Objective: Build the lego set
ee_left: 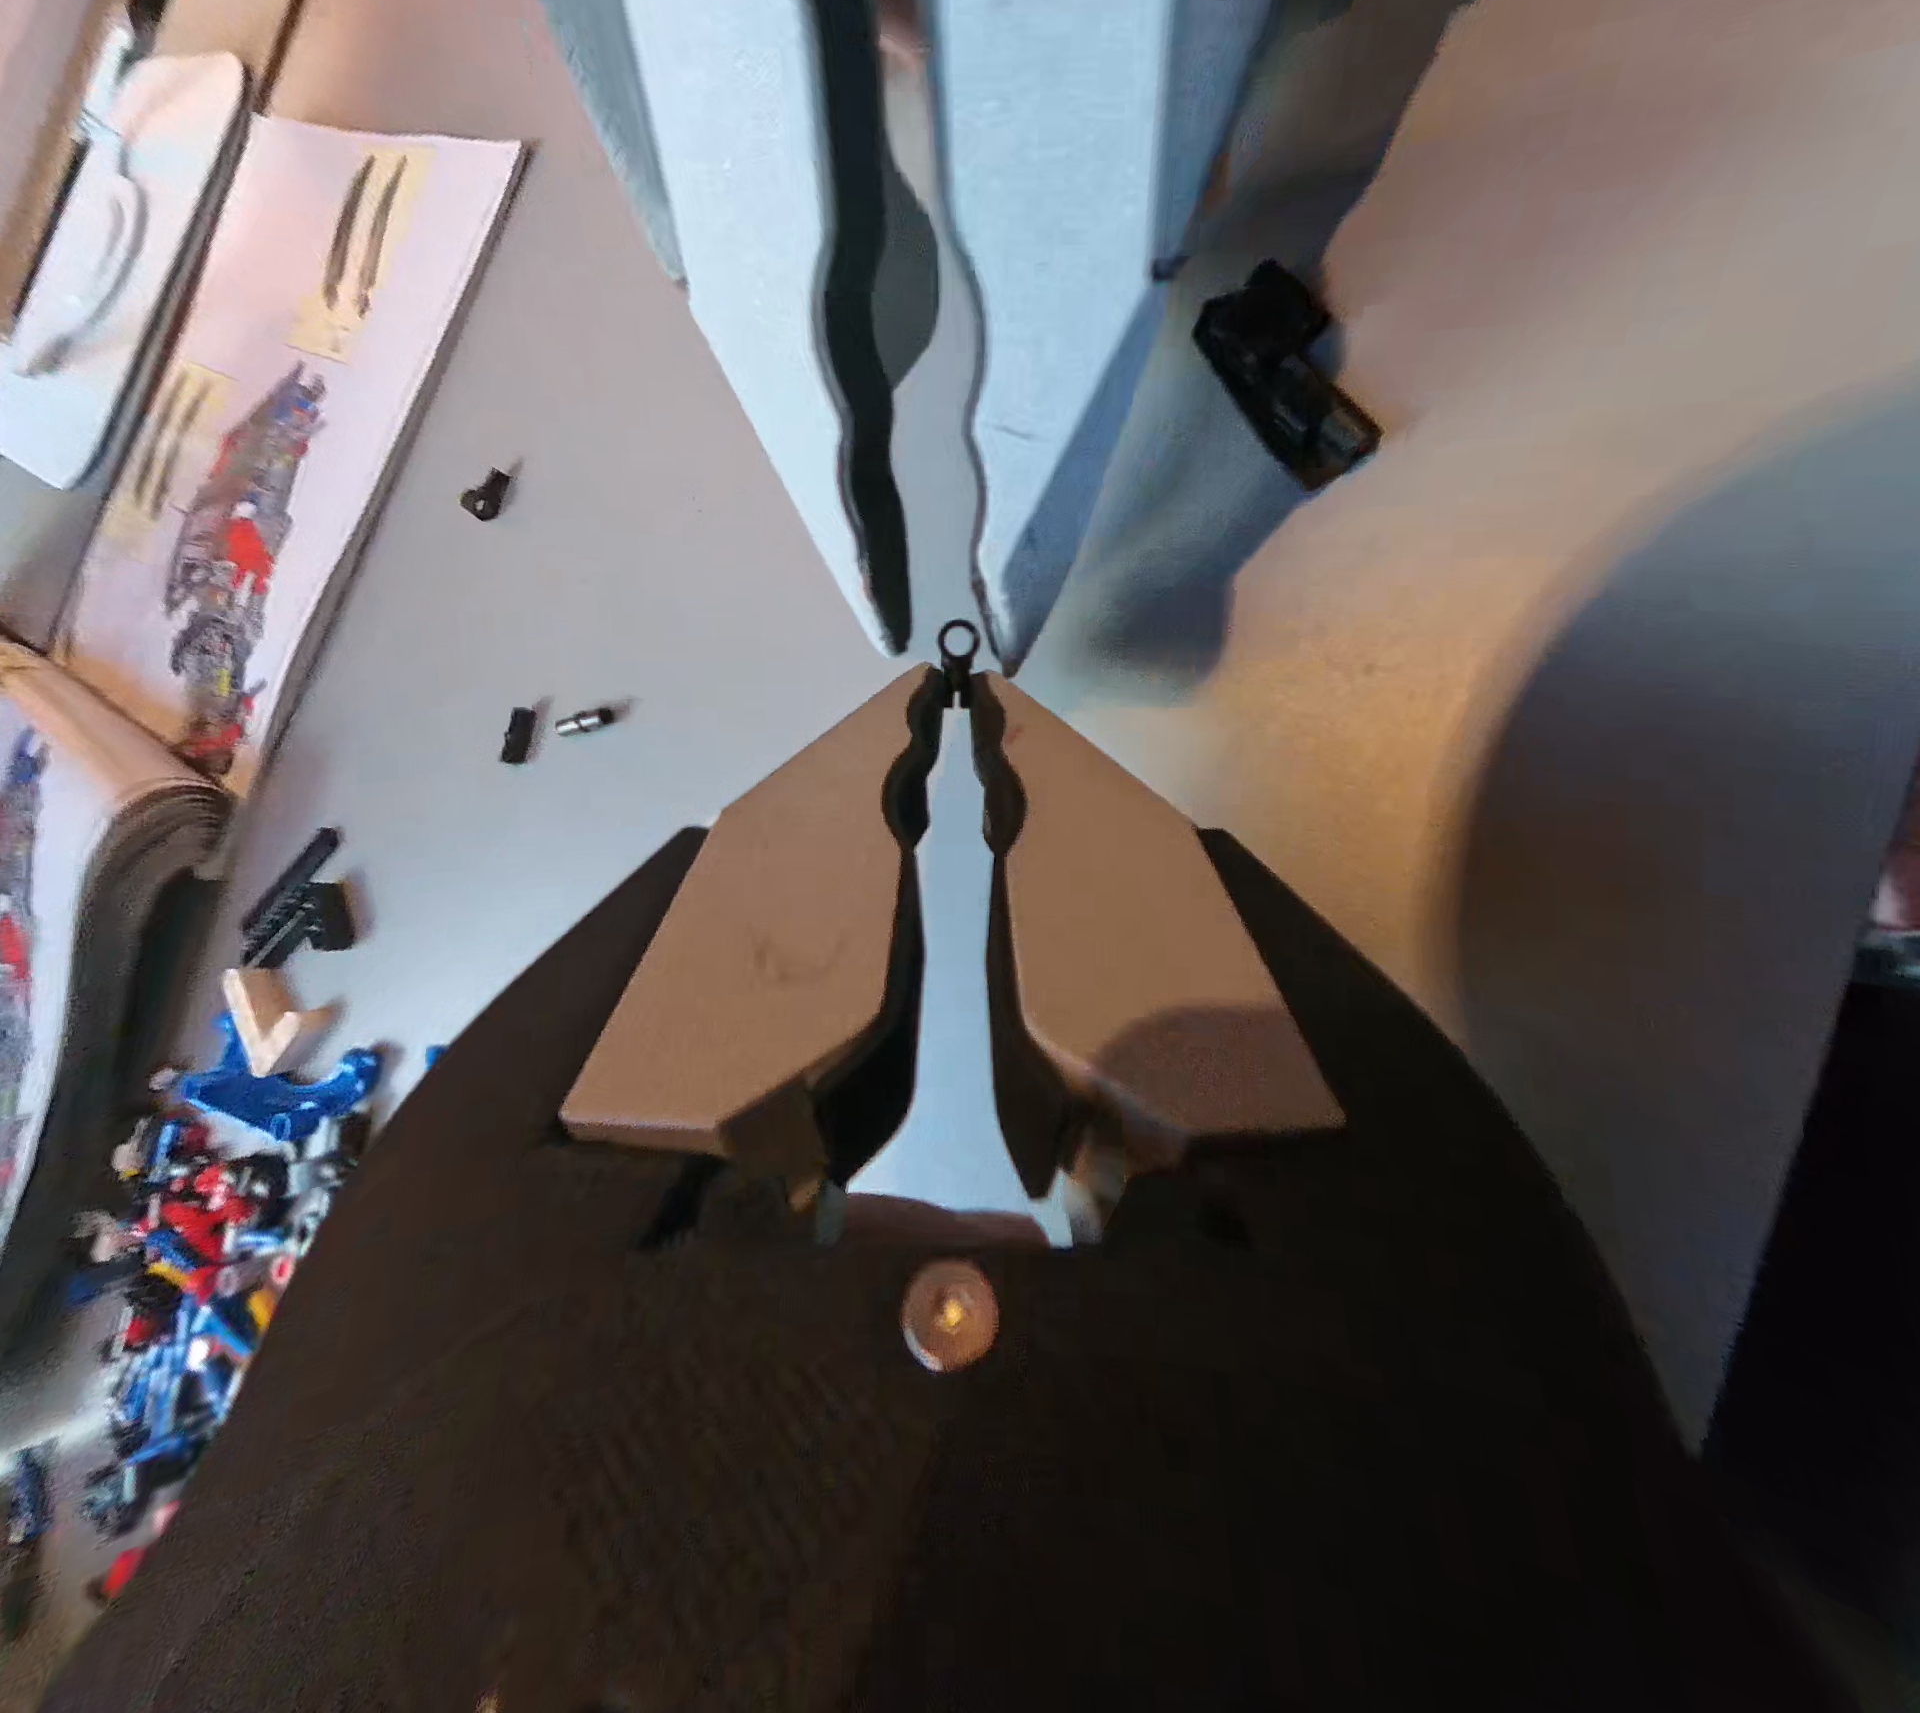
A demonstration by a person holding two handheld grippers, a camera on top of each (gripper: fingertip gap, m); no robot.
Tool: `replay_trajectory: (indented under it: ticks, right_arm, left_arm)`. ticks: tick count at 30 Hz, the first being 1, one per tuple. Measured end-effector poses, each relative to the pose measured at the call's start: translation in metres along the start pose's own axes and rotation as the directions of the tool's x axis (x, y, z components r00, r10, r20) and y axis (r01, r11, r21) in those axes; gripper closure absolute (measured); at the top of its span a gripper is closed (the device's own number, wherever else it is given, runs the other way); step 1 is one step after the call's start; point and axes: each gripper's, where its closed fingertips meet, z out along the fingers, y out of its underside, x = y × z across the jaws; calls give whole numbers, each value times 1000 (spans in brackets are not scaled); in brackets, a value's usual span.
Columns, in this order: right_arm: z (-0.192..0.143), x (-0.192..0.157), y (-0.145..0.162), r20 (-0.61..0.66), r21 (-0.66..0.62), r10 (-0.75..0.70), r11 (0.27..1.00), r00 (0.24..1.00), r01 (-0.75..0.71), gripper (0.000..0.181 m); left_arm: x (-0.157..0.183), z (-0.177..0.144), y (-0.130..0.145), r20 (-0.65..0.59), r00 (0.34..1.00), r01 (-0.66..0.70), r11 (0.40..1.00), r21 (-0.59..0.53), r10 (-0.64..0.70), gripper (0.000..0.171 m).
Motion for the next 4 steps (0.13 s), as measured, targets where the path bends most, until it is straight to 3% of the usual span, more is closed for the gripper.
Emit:
replay_trajectory:
  ticks: [4]
  right_arm:
    - [0,-2,-2,-51,-13,-118,993,992,118,173]
  left_arm:
    - [0,-3,-1,-44,997,71,997,18,-70,169]
